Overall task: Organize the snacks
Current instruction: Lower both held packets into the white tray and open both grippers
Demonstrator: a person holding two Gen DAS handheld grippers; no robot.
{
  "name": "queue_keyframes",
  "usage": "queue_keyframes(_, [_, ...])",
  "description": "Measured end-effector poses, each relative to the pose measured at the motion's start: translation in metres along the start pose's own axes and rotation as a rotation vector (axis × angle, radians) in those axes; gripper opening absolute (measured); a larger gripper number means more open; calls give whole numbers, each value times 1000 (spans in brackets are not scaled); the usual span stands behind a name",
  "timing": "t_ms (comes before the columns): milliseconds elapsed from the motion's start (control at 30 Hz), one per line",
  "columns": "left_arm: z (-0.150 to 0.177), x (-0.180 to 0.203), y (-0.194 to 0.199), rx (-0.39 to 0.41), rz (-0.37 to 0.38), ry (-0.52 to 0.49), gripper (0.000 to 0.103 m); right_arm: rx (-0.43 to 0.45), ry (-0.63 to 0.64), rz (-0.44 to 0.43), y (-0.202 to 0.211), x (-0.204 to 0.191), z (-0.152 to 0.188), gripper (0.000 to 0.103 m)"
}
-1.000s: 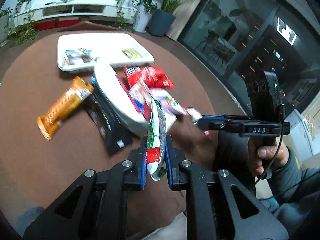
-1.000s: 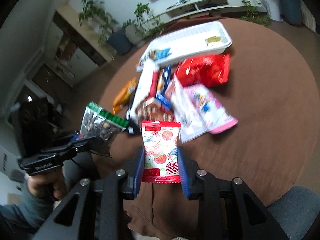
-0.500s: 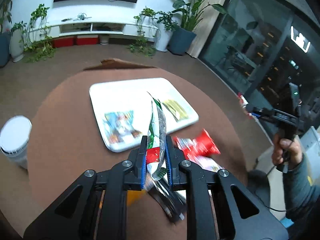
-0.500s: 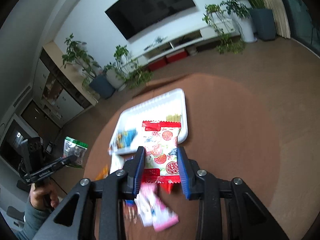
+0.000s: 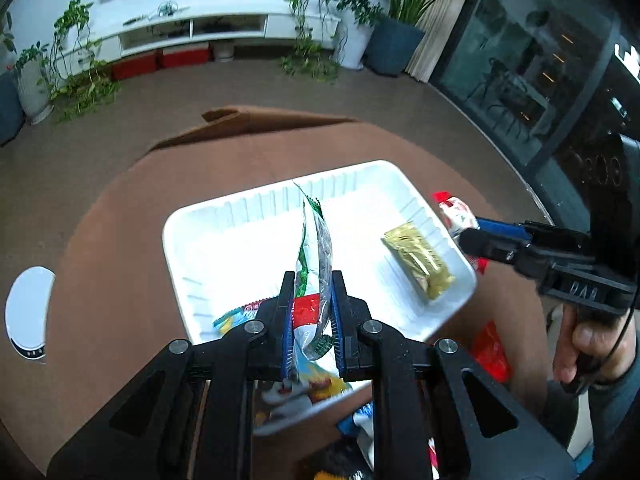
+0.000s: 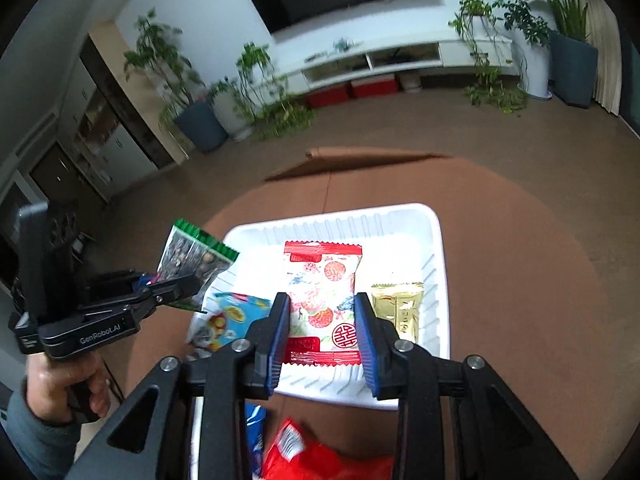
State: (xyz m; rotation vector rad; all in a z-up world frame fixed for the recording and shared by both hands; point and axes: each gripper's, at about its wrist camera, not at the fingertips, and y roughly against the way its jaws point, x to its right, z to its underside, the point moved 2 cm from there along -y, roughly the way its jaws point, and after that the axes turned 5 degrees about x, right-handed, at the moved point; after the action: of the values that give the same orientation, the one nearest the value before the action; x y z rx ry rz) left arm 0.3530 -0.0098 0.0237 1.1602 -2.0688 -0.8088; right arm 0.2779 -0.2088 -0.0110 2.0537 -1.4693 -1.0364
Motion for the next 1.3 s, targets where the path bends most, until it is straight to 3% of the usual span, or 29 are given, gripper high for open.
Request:
queue_keyframes(500, [23, 14, -75, -102, -46, -53, 14, -146, 143, 117, -71, -7, 15, 35])
queue_keyframes(900, [26, 16, -80, -100, -58, -45, 15, -221, 154, 143, -84, -2, 23, 37])
queue_keyframes(1067, [27, 18, -66, -79, -58, -52, 17, -194, 142, 138, -76, -5, 21, 59])
queue_keyframes(1233, [26, 25, -44, -30, -60, -54, 24, -136, 131, 123, -51, -10, 14, 67])
queue_keyframes(1300, [25, 27, -30, -3, -61, -55, 31, -101, 121, 109, -34, -12, 10, 72])
